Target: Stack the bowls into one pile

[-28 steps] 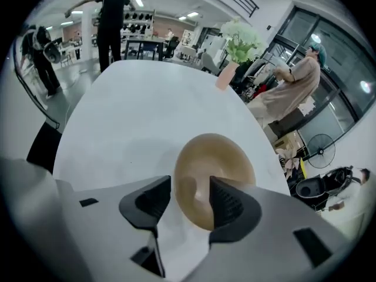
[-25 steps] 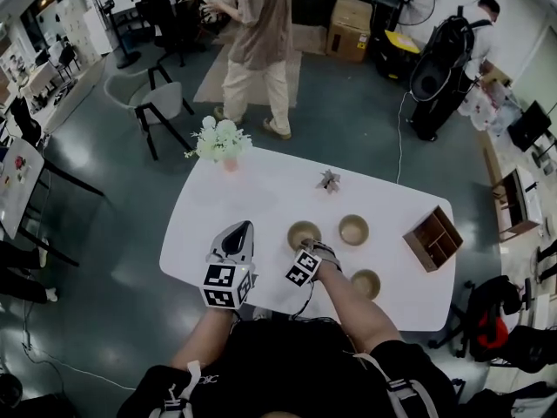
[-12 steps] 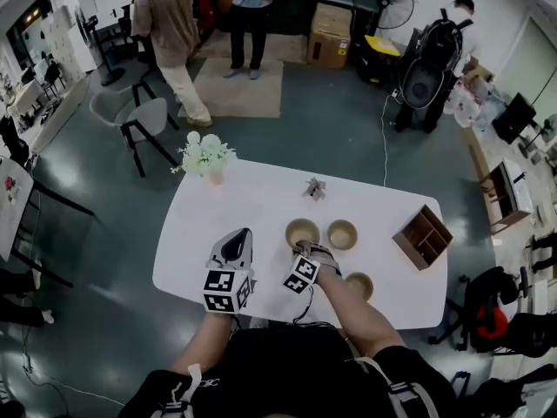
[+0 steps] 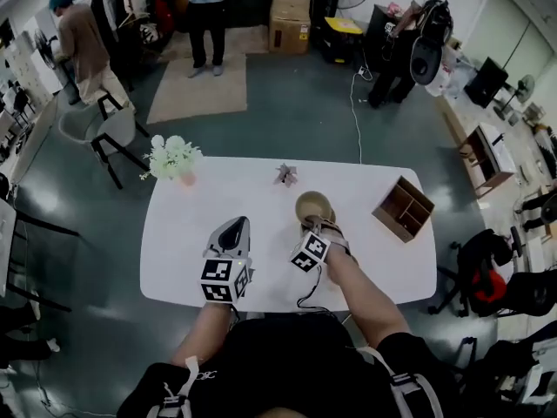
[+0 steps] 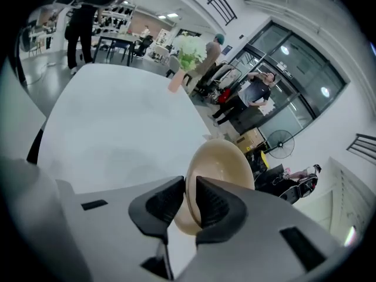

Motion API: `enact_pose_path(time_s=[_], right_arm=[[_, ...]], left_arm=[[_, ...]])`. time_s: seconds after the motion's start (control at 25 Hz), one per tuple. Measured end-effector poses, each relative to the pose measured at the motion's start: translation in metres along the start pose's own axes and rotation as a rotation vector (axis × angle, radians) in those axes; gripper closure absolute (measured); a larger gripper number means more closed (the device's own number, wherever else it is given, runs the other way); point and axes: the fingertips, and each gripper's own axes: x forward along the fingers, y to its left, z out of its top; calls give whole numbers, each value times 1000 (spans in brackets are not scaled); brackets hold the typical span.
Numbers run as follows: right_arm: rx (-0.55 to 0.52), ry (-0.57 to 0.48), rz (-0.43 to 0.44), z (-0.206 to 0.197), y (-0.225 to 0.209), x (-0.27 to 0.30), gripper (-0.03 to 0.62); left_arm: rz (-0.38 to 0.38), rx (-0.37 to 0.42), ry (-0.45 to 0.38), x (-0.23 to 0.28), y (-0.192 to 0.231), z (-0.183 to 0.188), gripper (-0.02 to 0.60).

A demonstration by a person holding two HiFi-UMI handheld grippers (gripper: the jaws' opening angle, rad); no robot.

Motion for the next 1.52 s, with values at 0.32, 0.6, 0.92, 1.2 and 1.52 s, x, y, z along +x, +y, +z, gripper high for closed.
enact_pose_path(time_s=[0.32, 0.6, 0.92, 1.2, 1.52], right_arm=[[72, 107, 19, -54, -20, 15, 514], [58, 126, 82, -63, -10, 32, 502], [57, 120, 109, -62, 2, 42, 490], [176, 66, 94, -54, 0, 35, 409], [625, -292, -65, -10, -66, -37, 418]], left_arm=[[-37, 25, 20, 18, -19, 0, 571], [-27, 27, 46, 28, -19, -4, 571], [-12, 28, 53, 26, -14, -7, 571], [-11, 29, 50, 17, -15, -7, 571], [-35, 36, 44, 17, -25, -5, 571]])
